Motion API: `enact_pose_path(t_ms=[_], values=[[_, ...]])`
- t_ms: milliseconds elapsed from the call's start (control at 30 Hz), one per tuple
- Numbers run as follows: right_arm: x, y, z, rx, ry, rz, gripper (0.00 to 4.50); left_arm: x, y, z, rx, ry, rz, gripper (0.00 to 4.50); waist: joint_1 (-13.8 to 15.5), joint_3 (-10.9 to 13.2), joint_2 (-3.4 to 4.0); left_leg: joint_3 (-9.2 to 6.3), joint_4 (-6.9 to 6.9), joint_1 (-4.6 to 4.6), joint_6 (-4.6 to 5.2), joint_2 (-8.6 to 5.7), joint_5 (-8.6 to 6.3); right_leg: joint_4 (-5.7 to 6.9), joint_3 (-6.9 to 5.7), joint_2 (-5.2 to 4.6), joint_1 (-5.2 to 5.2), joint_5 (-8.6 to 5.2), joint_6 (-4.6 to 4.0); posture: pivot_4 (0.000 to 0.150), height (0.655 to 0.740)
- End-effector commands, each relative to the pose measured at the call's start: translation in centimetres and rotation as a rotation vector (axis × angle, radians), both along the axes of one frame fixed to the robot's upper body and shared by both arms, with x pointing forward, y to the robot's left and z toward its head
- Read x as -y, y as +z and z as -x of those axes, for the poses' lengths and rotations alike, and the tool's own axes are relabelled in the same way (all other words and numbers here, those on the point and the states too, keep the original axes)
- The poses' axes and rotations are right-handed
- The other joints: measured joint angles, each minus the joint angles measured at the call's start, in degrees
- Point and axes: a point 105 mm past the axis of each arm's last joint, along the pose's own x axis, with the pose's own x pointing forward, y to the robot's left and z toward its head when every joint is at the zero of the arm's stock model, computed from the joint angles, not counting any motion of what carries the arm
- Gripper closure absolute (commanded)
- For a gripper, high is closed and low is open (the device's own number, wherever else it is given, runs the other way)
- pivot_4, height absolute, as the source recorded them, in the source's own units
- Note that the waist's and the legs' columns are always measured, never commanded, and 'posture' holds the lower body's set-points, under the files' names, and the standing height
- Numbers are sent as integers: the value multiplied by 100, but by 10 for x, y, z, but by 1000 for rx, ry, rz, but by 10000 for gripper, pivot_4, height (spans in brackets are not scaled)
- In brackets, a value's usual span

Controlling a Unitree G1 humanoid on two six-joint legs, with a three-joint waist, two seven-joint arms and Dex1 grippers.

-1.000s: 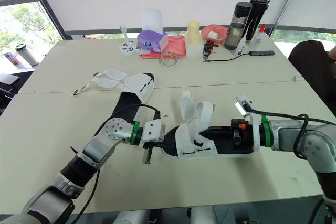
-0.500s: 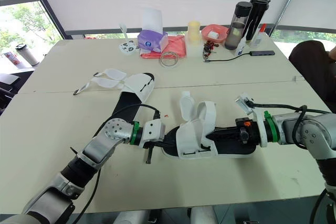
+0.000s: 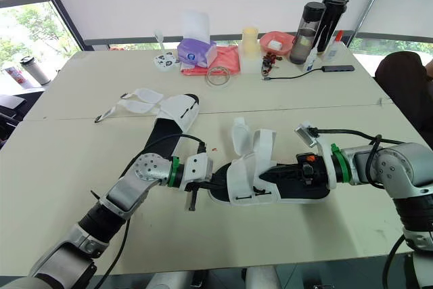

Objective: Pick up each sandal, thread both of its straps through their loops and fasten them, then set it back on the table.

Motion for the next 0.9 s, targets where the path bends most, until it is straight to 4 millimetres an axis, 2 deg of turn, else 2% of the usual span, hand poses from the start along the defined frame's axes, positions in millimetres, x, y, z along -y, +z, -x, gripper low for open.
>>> enact_pose_path(t_ms=[33,300,433,533,700,900], values=[[2,11,0,14,6,-15,44733,-8,-16,-4,-25,53,-64,45000,-3,0,0,0,0,0,0,0,0,0,0,0,-1,0,0,1500,7400],[5,-12,-6,172,8,125,44733,-8,-16,-3,-24,56,-60,45000,-1,0,0,0,0,0,0,-1,0,0,-1,0,0,0,1,1500,7400],[3,-10,-8,196,-23,82,44733,-8,-16,-3,-25,60,-58,45000,-4,0,0,0,-1,0,0,-1,0,0,-1,1,0,1,3,1500,7400],[2,-6,-10,250,-52,56,35793,-8,-16,-3,-27,63,-57,45000,-4,0,0,0,-1,0,0,-1,0,0,-1,1,0,1,2,1500,7400],[1,6,-8,290,-97,13,10363,-8,-17,-3,-29,66,-58,45000,-4,0,0,0,0,0,0,-1,0,0,0,1,0,1,2,1500,7400],[-7,9,6,279,-131,-19,10363,-8,-18,-3,-32,70,-59,45000,-1,0,0,-1,-3,0,0,0,0,0,0,1,0,0,2,1500,7400]])
